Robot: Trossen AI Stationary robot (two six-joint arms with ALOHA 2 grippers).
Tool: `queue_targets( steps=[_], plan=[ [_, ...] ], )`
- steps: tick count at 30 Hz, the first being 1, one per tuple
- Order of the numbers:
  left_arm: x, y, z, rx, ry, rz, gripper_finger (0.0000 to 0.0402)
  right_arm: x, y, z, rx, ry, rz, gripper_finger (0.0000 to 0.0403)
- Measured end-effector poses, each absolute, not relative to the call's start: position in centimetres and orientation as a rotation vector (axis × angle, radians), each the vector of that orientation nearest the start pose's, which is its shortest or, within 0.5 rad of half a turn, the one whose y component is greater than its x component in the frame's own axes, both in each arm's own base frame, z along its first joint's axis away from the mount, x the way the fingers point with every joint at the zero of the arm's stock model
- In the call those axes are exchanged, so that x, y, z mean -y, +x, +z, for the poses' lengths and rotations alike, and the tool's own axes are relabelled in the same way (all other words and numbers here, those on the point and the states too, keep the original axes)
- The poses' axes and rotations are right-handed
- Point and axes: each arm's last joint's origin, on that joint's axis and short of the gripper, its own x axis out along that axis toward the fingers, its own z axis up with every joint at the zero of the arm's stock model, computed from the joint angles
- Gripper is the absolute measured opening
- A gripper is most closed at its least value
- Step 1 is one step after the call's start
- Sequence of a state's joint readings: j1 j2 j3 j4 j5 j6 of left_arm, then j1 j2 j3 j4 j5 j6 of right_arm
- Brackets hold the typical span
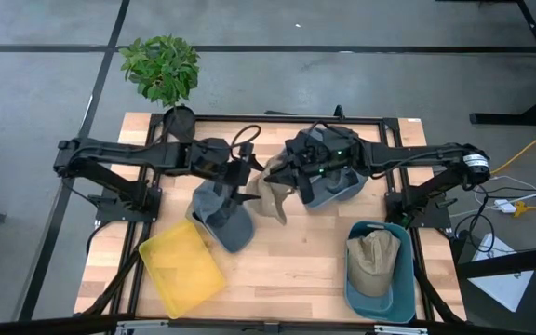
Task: Pick & Place hat
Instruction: Put the right brown cap into the blue bin
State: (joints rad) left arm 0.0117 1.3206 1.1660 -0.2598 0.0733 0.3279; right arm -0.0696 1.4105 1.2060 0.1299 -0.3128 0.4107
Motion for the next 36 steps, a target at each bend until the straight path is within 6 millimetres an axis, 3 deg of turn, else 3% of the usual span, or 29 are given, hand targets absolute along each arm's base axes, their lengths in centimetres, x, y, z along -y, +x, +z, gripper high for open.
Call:
queue_targets(
  steps=[6, 10, 23, 30, 36],
  plan=[
    [-0.2, 30.2, 34.4, -0.333, 0.309, -0.117, 0.0311, 1.4, 32.5, 36.8, -0.099, 0.395, 0.236, 0.0028],
    [-0.2, 30.3, 34.7, -0.309, 0.308, -0.112, 0.0275, 1.4, 32.5, 36.8, -0.098, 0.386, 0.236, 0.0026],
    [-0.2, 30.2, 34.4, -0.344, 0.263, -0.115, 0.0014, 1.4, 32.5, 36.7, -0.107, 0.392, 0.235, 0.0032],
    [-0.2, 29.5, 34.4, -0.384, 0.261, -0.118, 0.0007, 1.1, 32.1, 36.8, -0.149, 0.449, 0.314, 0.0061],
    [-0.2, 27.5, 34.7, -0.462, 0.255, -0.13, 0.0006, 0.9, 29.7, 37.5, -0.24, 0.457, 0.301, 0.0089]
  ],
)
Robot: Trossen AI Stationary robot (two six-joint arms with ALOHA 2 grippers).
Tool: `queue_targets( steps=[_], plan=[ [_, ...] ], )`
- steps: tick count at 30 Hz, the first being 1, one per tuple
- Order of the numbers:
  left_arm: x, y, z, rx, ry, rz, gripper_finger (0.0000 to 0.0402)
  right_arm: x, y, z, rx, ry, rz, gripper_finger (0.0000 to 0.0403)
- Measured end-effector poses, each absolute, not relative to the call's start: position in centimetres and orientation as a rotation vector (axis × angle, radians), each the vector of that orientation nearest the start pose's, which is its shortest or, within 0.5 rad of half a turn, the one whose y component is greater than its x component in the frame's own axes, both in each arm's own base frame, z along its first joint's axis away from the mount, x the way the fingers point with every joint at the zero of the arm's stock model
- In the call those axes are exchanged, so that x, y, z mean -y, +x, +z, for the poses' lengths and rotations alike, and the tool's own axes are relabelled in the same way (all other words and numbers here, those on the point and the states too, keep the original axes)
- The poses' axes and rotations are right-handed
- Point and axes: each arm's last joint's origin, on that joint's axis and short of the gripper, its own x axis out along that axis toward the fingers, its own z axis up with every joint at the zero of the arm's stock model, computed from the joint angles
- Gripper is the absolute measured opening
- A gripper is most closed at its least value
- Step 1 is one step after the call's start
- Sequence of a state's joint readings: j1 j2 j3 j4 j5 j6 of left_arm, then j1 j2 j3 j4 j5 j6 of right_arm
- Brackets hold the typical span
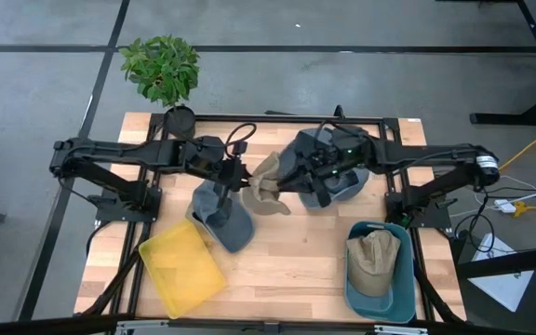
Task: Pick & Place hat
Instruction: Put the right brown cap into the blue bin
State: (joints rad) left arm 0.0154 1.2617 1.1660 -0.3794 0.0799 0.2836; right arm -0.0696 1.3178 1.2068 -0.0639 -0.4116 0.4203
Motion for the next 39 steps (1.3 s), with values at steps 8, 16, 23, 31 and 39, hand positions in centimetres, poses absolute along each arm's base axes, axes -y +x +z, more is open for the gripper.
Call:
queue_targets(
  steps=[8, 16, 23, 31, 39],
  plan=[
    [0.0, 24.7, 34.7, -0.585, 0.253, -0.208, 0.0005, 0.8, 27.5, 37.2, -0.35, 0.267, 0.11, 0.0114],
    [0.7, 24.1, 34.8, -0.597, 0.263, -0.253, 0.0006, -0.1, 27.1, 36.2, -0.449, 0.145, 0.151, 0.0117],
    [1.0, 24.5, 34.8, -0.591, 0.249, -0.196, 0.0007, -1.2, 26.9, 36.0, -0.481, 0.13, 0.174, 0.0117],
    [1.9, 24.7, 34.7, -0.599, 0.138, -0.124, 0.0007, -1.7, 26.3, 35.1, -0.588, 0.074, 0.195, 0.0117],
    [3.9, 25.8, 34.3, -0.581, 0.029, -0.096, 0.0008, -1.7, 26.1, 34.8, -0.613, 0.026, 0.209, 0.0117]
  ],
)
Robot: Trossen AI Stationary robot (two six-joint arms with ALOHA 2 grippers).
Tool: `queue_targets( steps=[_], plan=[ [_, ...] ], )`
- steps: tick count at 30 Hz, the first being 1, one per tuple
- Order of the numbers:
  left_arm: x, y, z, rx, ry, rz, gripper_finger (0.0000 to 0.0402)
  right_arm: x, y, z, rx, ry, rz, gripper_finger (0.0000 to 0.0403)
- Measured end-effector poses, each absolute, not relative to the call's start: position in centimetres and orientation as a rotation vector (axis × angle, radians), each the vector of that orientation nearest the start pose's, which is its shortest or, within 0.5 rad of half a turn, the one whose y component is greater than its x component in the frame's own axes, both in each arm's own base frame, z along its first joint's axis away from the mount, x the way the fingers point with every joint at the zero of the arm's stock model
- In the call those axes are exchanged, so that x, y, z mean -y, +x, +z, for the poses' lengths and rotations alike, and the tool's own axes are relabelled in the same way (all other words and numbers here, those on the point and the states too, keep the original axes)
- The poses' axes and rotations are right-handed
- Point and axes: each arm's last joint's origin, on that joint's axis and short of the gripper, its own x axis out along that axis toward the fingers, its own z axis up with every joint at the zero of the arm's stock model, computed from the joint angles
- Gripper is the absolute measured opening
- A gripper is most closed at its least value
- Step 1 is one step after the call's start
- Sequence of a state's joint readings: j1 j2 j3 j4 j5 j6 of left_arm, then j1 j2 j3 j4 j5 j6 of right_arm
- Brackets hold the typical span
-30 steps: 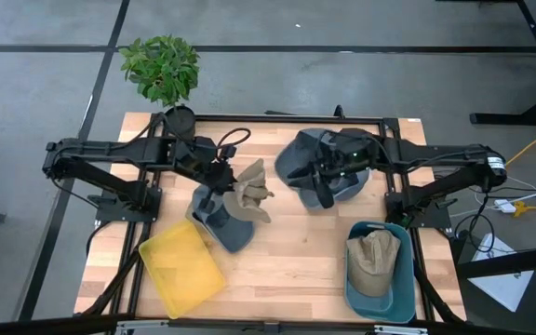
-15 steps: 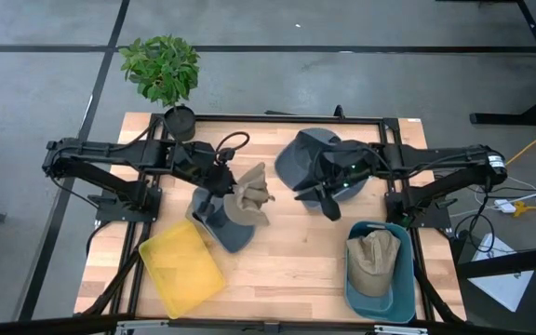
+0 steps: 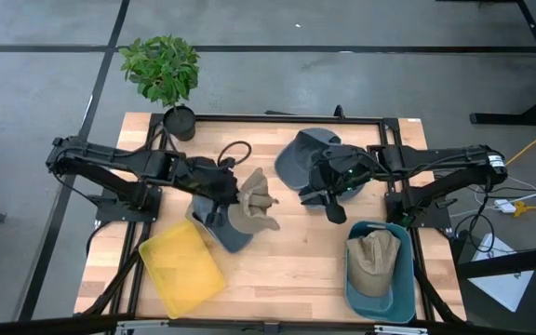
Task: Pick & Place hat
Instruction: Put the right brown cap into the blue bin
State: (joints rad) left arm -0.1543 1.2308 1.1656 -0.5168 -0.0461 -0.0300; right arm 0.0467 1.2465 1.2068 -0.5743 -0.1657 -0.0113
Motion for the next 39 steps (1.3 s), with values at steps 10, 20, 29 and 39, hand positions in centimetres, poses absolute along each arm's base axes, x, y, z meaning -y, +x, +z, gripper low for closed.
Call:
queue_targets(
  steps=[10, 20, 29, 39],
  plan=[
    [6.7, 27.2, 32.3, -0.65, 0.006, -0.089, 0.0008, -2.6, 23.5, 33.2, -0.98, 0.355, 0.059, 0.0117],
    [8.2, 27.2, 32.4, -0.616, 0.062, -0.089, 0.0008, -7.3, 20.4, 32.4, -1.401, 0.84, 0.037, 0.0117],
    [8.3, 27.2, 32.4, -0.614, 0.099, -0.099, 0.0008, -8.6, 18.1, 30.5, -1.559, 0.844, -0.312, 0.0117],
    [8.3, 27.2, 32.4, -0.607, 0.127, -0.108, 0.0008, -8.6, 18.3, 25.5, -1.645, 0.727, -0.442, 0.0117]
  ],
)
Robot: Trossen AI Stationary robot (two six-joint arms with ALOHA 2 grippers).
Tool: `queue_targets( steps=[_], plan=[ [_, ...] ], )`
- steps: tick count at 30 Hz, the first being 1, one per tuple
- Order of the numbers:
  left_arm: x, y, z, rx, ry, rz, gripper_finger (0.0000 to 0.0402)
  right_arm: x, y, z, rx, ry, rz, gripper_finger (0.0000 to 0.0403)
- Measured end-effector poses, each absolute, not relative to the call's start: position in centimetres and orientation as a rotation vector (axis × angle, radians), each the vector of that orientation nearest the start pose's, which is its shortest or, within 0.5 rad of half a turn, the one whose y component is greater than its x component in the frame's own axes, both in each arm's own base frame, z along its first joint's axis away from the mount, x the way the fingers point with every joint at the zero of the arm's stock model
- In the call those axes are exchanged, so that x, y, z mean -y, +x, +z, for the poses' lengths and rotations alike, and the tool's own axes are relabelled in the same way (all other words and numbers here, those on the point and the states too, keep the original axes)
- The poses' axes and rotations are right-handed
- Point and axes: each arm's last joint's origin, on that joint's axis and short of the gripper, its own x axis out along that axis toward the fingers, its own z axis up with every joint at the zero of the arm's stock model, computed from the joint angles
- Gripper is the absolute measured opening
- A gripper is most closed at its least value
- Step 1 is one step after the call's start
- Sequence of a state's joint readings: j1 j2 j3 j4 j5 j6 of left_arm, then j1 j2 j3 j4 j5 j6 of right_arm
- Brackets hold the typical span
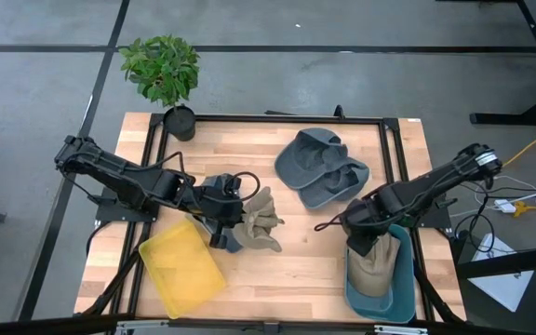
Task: Pick & Place hat
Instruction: Put the right brown cap into the blue bin
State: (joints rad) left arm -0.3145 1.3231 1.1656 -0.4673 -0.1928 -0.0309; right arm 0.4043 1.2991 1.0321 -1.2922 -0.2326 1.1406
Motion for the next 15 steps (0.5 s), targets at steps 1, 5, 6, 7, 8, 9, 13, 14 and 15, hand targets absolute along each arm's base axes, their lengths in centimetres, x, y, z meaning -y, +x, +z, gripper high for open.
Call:
queue_targets(
  steps=[1, 5, 6, 7, 8, 9, 13, 14, 15],
  plan=[
    [8.3, 27.2, 32.4, -0.607, 0.127, -0.108, 0.0008, -8.5, 18.3, 25.1, -1.643, 0.707, -0.46, 0.0117],
    [8.3, 27.2, 32.4, -0.607, 0.122, -0.107, 0.0008, -8.3, 18.4, 23.9, -1.626, 0.663, -0.516, 0.0117],
    [8.3, 27.2, 32.4, -0.607, 0.122, -0.107, 0.0008, -8.4, 18.5, 23.8, -1.616, 0.659, -0.521, 0.0117],
    [8.3, 27.2, 32.4, -0.607, 0.121, -0.106, 0.0008, -8.4, 18.7, 23.6, -1.605, 0.657, -0.526, 0.0117],
    [8.3, 27.2, 32.4, -0.607, 0.12, -0.106, 0.0008, -8.4, 18.9, 23.4, -1.593, 0.658, -0.531, 0.0117],
    [8.3, 27.2, 32.4, -0.607, 0.12, -0.106, 0.0008, -8.4, 19.1, 23.3, -1.579, 0.659, -0.531, 0.0117],
    [8.3, 27.2, 32.4, -0.607, 0.12, -0.106, 0.0008, -8.3, 20.3, 22.8, -1.512, 0.655, -0.545, 0.0117],
    [8.3, 27.2, 32.4, -0.607, 0.12, -0.106, 0.0008, -8.3, 20.5, 22.6, -1.495, 0.644, -0.55, 0.0117],
    [8.3, 27.2, 32.4, -0.607, 0.119, -0.106, 0.0008, -8.2, 20.8, 22.4, -1.48, 0.628, -0.56, 0.0117]
  ],
)
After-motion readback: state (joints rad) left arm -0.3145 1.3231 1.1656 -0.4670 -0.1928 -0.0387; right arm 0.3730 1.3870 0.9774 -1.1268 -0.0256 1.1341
